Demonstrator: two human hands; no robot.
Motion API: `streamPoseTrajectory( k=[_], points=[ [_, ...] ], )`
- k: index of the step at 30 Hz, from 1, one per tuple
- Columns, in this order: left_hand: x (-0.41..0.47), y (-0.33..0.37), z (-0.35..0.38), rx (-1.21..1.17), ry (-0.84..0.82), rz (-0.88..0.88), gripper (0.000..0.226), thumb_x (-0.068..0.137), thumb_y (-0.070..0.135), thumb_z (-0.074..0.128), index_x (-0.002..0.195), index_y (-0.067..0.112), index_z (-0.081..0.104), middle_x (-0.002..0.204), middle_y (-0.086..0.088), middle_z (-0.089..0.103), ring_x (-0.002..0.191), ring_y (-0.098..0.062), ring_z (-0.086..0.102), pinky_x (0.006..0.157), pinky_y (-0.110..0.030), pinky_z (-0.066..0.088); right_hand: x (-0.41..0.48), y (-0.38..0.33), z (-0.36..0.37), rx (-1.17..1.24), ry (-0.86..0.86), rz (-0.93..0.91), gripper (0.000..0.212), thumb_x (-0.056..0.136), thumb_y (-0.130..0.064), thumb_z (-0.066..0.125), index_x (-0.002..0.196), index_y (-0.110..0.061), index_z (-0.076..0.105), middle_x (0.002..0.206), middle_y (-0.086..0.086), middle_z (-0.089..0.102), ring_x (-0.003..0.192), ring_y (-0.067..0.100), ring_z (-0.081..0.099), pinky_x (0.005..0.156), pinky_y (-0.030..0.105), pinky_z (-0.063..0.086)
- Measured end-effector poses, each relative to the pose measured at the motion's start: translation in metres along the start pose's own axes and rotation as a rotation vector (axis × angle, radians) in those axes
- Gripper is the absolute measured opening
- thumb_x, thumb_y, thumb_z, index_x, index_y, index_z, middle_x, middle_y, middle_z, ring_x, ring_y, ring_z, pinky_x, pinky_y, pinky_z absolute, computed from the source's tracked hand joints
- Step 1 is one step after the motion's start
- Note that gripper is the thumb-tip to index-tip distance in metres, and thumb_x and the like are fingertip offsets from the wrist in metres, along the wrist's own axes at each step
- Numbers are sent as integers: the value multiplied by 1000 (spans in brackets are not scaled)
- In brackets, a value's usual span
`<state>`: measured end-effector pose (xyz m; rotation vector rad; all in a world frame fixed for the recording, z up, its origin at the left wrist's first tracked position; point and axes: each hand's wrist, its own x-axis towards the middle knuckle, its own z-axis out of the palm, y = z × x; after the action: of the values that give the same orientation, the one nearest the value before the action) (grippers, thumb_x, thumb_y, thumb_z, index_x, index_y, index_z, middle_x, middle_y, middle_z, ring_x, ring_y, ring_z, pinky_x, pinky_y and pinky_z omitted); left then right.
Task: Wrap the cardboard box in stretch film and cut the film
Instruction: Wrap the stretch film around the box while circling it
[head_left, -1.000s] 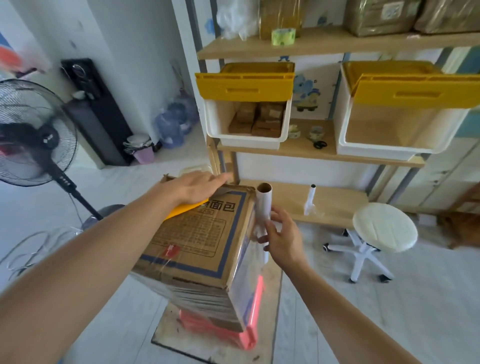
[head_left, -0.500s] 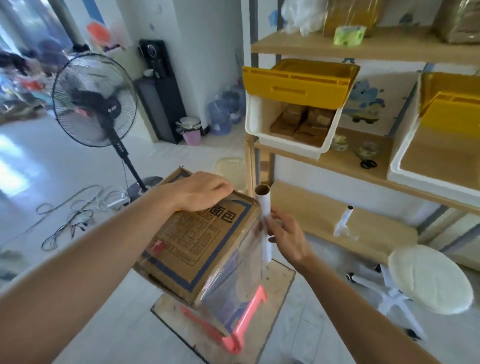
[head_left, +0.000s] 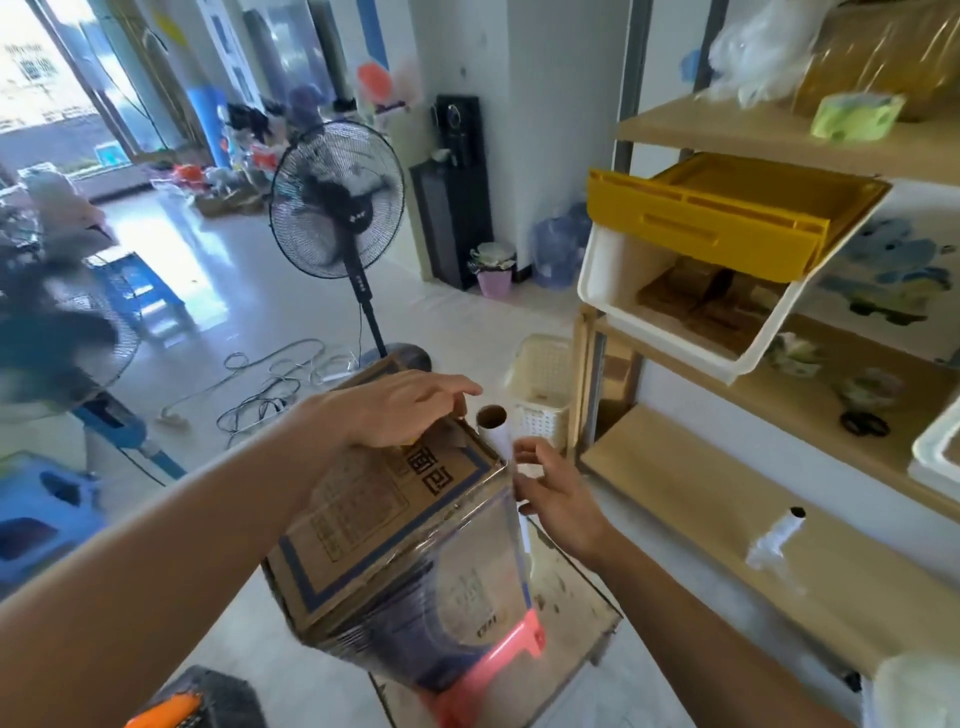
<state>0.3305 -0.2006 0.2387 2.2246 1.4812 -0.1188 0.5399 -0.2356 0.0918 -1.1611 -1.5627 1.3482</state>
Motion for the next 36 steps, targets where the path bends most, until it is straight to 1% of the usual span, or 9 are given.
streamPoseTrajectory(
  k=[5,11,14,17,19,23,28,33,36],
  points=[
    [4,-1,7,-51,64,17,44,106,27,24,146,37,39,132,8,56,121,-9,48,109,-35,32,17,9,-2,-102,-32,-78,27,99,-35,56,125,-32,58,117,-9,64,104,16,63,87,39,56],
    [11,8,21,-15,189,-62,48,101,36,24,148,36,34,132,6,53,125,-6,35,115,-34,21,45,20,-16,-129,-175,-119,26,102,-29,50,128,-32,56,121,-10,65,107,9,62,83,26,51],
    [15,13,14,-6,159,-131,47,104,38,26,150,40,29,145,5,49,135,-12,37,114,-34,23,67,25,-20,-79,-240,-53,21,102,-34,50,122,-31,46,117,-11,60,92,-3,62,76,27,52],
    [19,20,12,2,176,-188,48,104,35,30,151,35,31,152,6,43,139,-10,34,114,-30,21,83,31,-18,-67,-230,-54,7,102,-37,47,105,-32,46,98,-4,61,71,1,61,61,23,49],
    [20,24,11,15,204,-216,51,99,36,33,150,31,33,147,2,49,135,-13,40,115,-34,28,89,32,-17,-28,-229,-46,8,101,-43,46,96,-37,47,85,2,64,65,12,66,53,33,55],
    [25,29,13,11,254,-263,51,99,26,43,150,25,36,147,1,50,135,-12,43,112,-30,29,101,35,-18,10,-293,-38,6,93,-37,50,93,-31,52,86,3,64,75,26,69,68,53,57],
    [29,36,17,56,250,-328,62,90,26,41,152,27,30,147,3,47,135,-10,41,113,-35,35,111,23,-30,-32,-432,-124,31,90,-34,70,111,-22,50,100,-12,61,79,-6,66,62,20,56],
    [30,41,23,43,302,-347,67,86,31,36,152,26,27,153,4,25,128,-12,47,105,-36,44,122,27,-22,-50,-456,-214,26,96,-37,61,119,-28,55,107,-4,66,83,9,68,69,33,60],
    [31,39,21,33,317,-348,65,87,31,37,152,24,29,154,6,29,135,-9,40,111,-34,38,131,28,-21,-98,-504,-231,29,98,-40,53,126,-33,55,113,2,64,90,10,65,74,33,59]
  ],
)
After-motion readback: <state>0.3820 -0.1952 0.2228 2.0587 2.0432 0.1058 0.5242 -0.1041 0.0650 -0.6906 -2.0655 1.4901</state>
